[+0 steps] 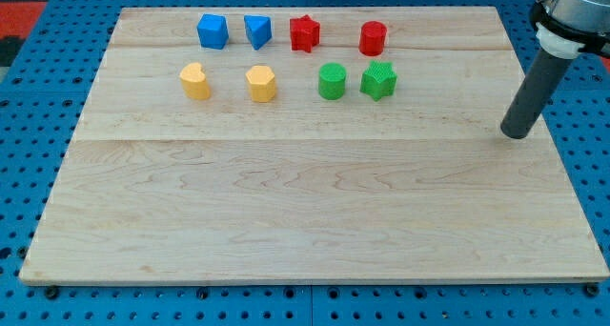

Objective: Point your arm at the red circle

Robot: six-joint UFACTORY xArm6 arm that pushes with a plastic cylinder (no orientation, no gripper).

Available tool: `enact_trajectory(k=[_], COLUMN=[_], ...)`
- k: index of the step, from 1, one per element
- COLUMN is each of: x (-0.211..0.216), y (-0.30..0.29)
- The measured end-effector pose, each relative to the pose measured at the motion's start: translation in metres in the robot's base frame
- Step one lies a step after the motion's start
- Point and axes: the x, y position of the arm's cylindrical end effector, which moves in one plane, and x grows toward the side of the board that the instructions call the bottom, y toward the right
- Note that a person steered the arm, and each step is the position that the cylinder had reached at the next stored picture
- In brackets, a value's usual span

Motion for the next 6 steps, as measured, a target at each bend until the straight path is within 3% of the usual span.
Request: enact_trajectory(k=[6], x=[-0.018], y=[-0.004])
